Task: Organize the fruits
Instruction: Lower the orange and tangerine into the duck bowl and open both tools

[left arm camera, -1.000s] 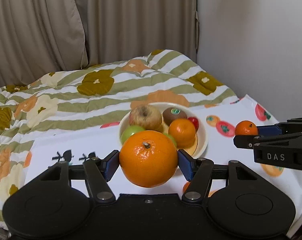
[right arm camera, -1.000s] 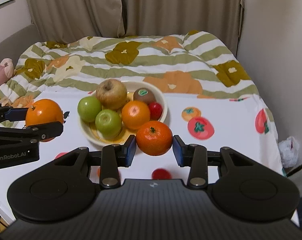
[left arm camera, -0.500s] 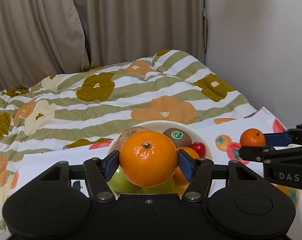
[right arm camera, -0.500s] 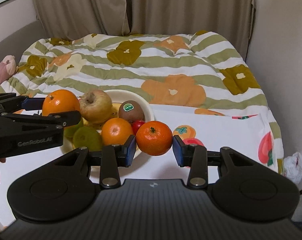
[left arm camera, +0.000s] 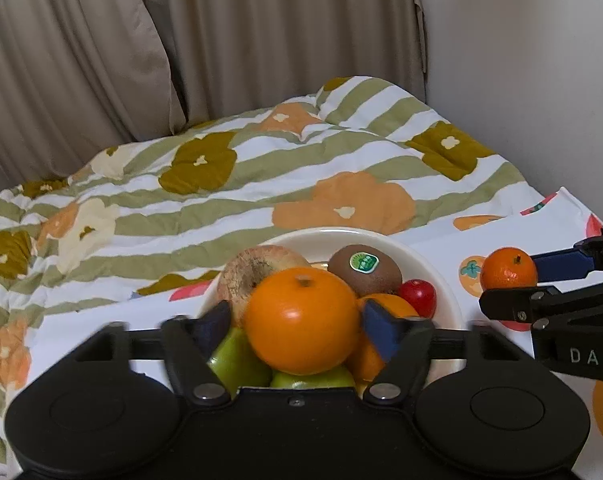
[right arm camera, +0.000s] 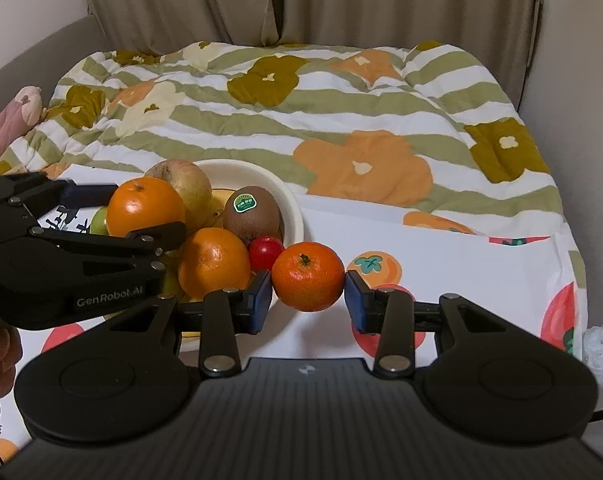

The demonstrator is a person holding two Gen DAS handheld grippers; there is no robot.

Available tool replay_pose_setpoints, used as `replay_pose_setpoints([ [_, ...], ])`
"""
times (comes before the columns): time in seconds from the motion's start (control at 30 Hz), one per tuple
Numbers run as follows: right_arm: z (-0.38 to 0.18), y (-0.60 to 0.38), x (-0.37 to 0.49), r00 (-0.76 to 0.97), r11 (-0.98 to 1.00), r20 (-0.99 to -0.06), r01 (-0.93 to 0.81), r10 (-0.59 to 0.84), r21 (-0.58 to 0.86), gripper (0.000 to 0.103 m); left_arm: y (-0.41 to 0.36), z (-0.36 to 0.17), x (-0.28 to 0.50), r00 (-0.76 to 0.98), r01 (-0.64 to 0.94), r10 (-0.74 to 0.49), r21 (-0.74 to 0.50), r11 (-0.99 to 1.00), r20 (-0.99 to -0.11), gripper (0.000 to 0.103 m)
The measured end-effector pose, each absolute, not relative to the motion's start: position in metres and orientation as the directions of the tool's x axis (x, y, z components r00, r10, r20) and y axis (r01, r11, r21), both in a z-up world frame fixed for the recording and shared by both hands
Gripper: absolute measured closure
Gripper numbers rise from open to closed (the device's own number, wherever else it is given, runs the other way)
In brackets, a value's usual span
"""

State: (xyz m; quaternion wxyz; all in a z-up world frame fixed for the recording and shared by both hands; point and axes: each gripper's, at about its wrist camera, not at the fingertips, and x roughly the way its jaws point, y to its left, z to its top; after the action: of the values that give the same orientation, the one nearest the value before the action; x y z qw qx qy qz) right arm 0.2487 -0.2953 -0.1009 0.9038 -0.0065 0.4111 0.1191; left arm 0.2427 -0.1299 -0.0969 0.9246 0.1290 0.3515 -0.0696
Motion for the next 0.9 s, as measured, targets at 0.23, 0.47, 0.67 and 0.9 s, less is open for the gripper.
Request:
replay_pose_setpoints([
  [0.23,-0.102,-0.294,0.251,0.625,0.968,-0.749,-0.233,0.22,0.09,0.048,-0.129,-0.089,0.234,0.758,0.223,-0.045,0.194,0.955,-0.65,0.011],
  [0.47,-0.098,-0.287,0.248,0.625,0.962,-0.744,-0.259,0.237,0.088,0.048,-0.116,-0.078,0.221,0.761,0.202,-0.034,0.187,0.961,-0.648,0.011],
  [0.67,-0.092,-0.274,0.242,0.617,0.953,-0.743,-0.29,0.259,0.091,0.048,-0.096,-0.068,0.211,0.744,0.159,-0.031,0.132,0.978,-0.667,0.007],
  [0.9,-0.097,-0.248,0.232,0.571,0.929,-0.763,-0.356,0.304,0.104,0.048,-0.07,-0.058,0.19,0.737,0.103,-0.018,0.086,0.991,-0.676,0.007],
])
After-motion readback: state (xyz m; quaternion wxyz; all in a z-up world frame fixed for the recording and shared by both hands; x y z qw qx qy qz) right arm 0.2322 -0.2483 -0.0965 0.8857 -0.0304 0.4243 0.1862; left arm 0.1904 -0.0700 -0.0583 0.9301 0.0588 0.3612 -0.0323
